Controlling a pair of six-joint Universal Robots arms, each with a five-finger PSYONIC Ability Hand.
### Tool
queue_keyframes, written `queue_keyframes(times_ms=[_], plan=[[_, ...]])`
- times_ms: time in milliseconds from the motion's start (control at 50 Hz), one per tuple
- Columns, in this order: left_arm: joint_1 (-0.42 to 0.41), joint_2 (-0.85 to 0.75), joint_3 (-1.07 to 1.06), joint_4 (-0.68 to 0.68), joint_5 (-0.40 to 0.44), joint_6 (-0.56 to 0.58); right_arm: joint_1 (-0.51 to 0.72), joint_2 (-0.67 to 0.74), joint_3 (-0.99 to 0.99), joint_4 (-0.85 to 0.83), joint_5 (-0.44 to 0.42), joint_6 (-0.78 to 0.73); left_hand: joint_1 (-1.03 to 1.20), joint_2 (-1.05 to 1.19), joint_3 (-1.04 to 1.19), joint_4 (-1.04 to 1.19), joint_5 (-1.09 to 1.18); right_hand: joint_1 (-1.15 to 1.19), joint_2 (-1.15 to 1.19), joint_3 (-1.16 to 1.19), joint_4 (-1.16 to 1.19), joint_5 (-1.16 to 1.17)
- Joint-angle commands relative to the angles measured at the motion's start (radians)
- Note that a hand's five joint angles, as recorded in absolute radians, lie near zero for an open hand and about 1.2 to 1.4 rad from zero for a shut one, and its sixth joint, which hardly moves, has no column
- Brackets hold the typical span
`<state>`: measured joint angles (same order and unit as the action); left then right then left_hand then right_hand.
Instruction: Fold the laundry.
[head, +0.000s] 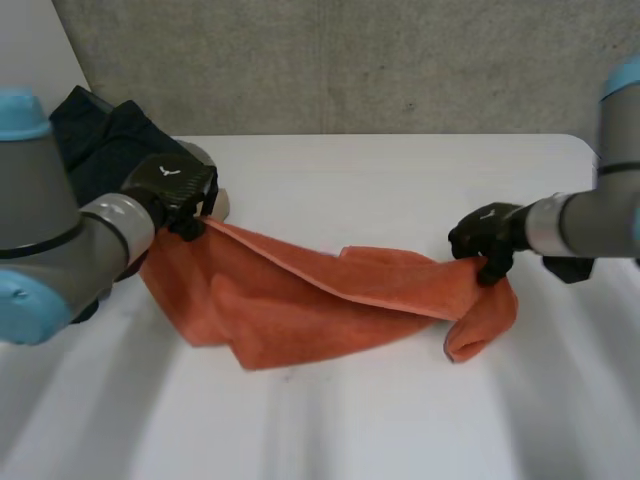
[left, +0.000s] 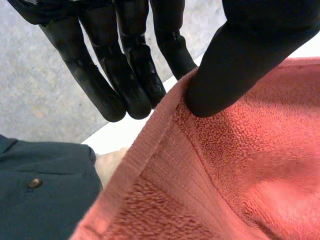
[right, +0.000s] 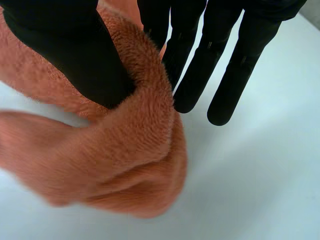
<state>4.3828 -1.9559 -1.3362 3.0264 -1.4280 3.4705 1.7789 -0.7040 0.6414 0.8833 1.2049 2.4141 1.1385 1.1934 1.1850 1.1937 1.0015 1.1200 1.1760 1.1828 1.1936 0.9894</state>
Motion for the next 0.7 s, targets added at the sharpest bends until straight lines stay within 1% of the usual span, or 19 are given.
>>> queue_keyframes(times_ms=[20,80,100,120,160,180,200,280,340,360,460,520,560,640,700], plan=[[-0.040,-0.164,0.173,-0.007,-0.103,-0.007,0.074,0.157,-0.092,-0.346,0.097,-0.041,0.258,0.203,0.211,0.203,0.220,0.133,0.077,0.071,0.060,0.090],[-0.049,-0.176,0.201,-0.021,-0.114,-0.008,0.089,0.104,-0.072,-0.450,0.108,0.002,0.258,0.203,0.211,0.203,0.220,-0.585,-0.641,-0.648,-0.659,-0.629],[-0.052,-0.176,0.213,-0.032,-0.117,-0.010,0.099,0.054,-0.051,-0.513,0.122,0.037,0.258,0.203,0.211,0.203,0.220,-0.799,-0.855,-0.862,-0.873,-0.843],[-0.052,-0.175,0.218,-0.035,-0.118,-0.011,0.105,0.026,-0.025,-0.538,0.136,0.061,0.258,0.203,0.211,0.203,0.220,-0.834,-0.890,-0.896,-0.907,-0.877],[-0.051,-0.163,0.224,-0.044,-0.120,-0.017,0.106,-0.073,0.094,-0.596,0.188,0.143,0.258,0.203,0.211,0.203,0.220,-0.945,-1.001,-1.008,-1.019,-0.989],[-0.051,-0.158,0.224,-0.044,-0.120,-0.019,0.106,-0.101,0.127,-0.601,0.202,0.164,0.258,0.203,0.211,0.203,0.220,-0.945,-1.001,-1.008,-1.019,-0.989],[-0.051,-0.149,0.223,-0.044,-0.120,-0.022,0.108,-0.161,0.189,-0.606,0.226,0.201,0.258,0.203,0.211,0.203,0.220,-0.945,-1.001,-1.008,-1.019,-0.989],[-0.051,-0.130,0.219,-0.041,-0.115,-0.022,0.111,-0.288,0.340,-0.598,0.278,0.276,0.258,0.203,0.211,0.203,0.220,-0.945,-1.001,-1.008,-1.019,-0.989],[-0.051,-0.124,0.218,-0.041,-0.115,-0.022,0.111,-0.342,0.421,-0.580,0.308,0.286,0.258,0.203,0.211,0.203,0.220,-0.934,-0.990,-0.997,-1.008,-0.978],[-0.051,-0.123,0.219,-0.041,-0.115,-0.022,0.111,-0.371,0.467,-0.561,0.323,0.280,0.258,0.203,0.211,0.203,0.220,-0.870,-0.926,-0.933,-0.943,-0.914],[-0.046,-0.123,0.218,-0.041,-0.120,-0.022,0.094,-0.417,0.599,-0.501,0.364,0.250,0.258,0.203,0.211,0.203,0.220,-0.737,-0.793,-0.800,-0.811,-0.781],[-0.040,-0.126,0.218,-0.041,-0.120,-0.022,0.083,-0.433,0.699,-0.488,0.372,0.247,0.258,0.203,0.211,0.203,0.220,-0.643,-0.699,-0.706,-0.717,-0.687],[-0.037,-0.129,0.218,-0.041,-0.120,-0.022,0.077,-0.431,0.741,-0.503,0.367,0.250,0.258,0.203,0.211,0.203,0.220,-0.634,-0.690,-0.697,-0.708,-0.678],[-0.034,-0.133,0.216,-0.041,-0.117,-0.019,0.054,-0.416,0.822,-0.590,0.352,0.272,0.258,0.203,0.211,0.203,0.220,-0.631,-0.687,-0.694,-0.705,-0.675],[-0.037,-0.141,0.213,-0.041,-0.117,-0.018,0.030,-0.393,0.853,-0.658,0.354,0.295,0.258,0.203,0.211,0.203,0.220,-0.710,-0.766,-0.773,-0.784,-0.754]])
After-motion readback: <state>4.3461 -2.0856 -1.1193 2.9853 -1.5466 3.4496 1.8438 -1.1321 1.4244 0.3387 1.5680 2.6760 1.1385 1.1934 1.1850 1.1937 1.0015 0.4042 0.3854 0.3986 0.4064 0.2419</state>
